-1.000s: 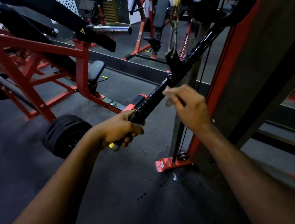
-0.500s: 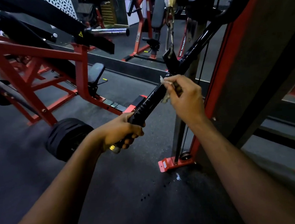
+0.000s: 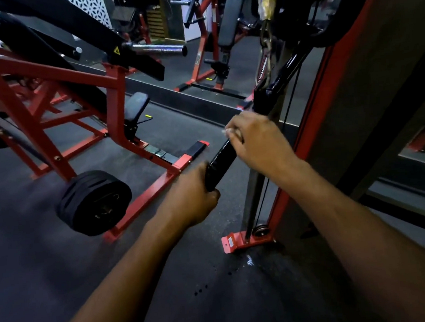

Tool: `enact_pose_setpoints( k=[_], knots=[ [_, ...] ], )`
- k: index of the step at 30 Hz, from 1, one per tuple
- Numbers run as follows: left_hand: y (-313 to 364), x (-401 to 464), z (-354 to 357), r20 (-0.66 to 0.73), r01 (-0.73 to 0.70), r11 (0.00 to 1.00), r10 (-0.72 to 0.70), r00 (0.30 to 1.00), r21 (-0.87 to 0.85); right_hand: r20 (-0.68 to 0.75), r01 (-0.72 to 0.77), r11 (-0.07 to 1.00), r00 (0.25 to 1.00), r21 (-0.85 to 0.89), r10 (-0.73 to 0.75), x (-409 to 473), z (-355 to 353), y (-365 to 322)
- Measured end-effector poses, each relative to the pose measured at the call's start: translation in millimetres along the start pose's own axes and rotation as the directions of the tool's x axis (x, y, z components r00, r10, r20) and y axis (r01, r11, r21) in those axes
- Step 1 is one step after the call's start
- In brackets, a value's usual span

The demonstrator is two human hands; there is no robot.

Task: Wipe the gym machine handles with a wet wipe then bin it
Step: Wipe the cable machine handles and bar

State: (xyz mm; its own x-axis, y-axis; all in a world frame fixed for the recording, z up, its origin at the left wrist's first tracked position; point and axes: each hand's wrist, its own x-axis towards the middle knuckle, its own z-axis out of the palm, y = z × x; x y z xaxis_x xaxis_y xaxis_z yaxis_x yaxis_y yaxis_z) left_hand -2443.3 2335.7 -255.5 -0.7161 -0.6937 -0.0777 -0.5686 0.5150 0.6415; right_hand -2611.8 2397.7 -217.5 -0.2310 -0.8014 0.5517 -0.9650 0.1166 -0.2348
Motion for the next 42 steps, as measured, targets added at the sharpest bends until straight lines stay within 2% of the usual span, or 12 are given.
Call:
enact_pose_setpoints(
  k=[2, 5, 7, 9, 13, 18, 23, 28, 32, 34, 38, 42],
  knots=[
    [0, -3, 3, -0.086, 0.003, 0.988, 0.011, 0.996, 0.152, 0.072, 0.072, 0.997, 0.995, 0.005, -0.072, -7, -4, 2],
    [-1, -8, 10, -0.264, 0.038, 0.941, 0.056, 0.963, 0.337, 0.068, 0.000, 0.999, 0.998, -0.043, 0.003, 5, -17, 22],
    [-1, -11, 14, -0.319, 0.043, 0.921, 0.090, 0.943, 0.386, 0.007, -0.099, 0.993, 0.995, -0.070, 0.100, 13, -19, 25],
    [-4, -10, 15, -0.346, 0.042, 0.924, 0.100, 0.933, 0.380, -0.008, -0.111, 0.991, 0.994, -0.078, 0.111, 11, -7, 8],
    [-8, -8, 12, -0.325, -0.031, 0.921, 0.168, 0.931, 0.387, 0.105, 0.007, 0.998, 0.995, -0.055, -0.001, -4, 11, -17],
    [-12, -7, 10, -0.286, -0.096, 0.957, 0.176, 0.942, 0.273, 0.002, -0.126, 0.983, 0.992, -0.136, 0.127, 24, -4, 7],
    [-21, -3, 4, -0.311, -0.105, 0.935, 0.217, 0.925, 0.340, 0.184, 0.028, 0.991, 0.983, -0.129, -0.004, 16, 0, -20],
    [-33, -3, -1, -0.350, -0.099, 0.882, 0.283, 0.893, 0.461, 0.037, -0.117, 0.980, 0.992, -0.162, 0.125, 32, -9, -1],
    [-45, -2, -9, -0.371, -0.119, 0.868, 0.325, 0.870, 0.483, 0.118, 0.016, 0.992, 0.993, -0.121, -0.002, 18, 18, -43],
    [-54, 1, -15, -0.376, -0.144, 0.857, 0.361, 0.854, 0.495, 0.140, 0.037, 0.981, 0.990, -0.188, -0.010, 26, 15, -41],
    [-66, 5, -24, -0.362, -0.162, 0.828, 0.399, 0.842, 0.537, -0.021, -0.187, 0.958, 0.982, -0.217, 0.187, 48, 7, -29],
    [-73, 5, -30, -0.335, -0.171, 0.789, 0.432, 0.837, 0.591, 0.089, -0.097, 0.978, 0.989, -0.183, 0.115, 37, 33, -72]
  ],
)
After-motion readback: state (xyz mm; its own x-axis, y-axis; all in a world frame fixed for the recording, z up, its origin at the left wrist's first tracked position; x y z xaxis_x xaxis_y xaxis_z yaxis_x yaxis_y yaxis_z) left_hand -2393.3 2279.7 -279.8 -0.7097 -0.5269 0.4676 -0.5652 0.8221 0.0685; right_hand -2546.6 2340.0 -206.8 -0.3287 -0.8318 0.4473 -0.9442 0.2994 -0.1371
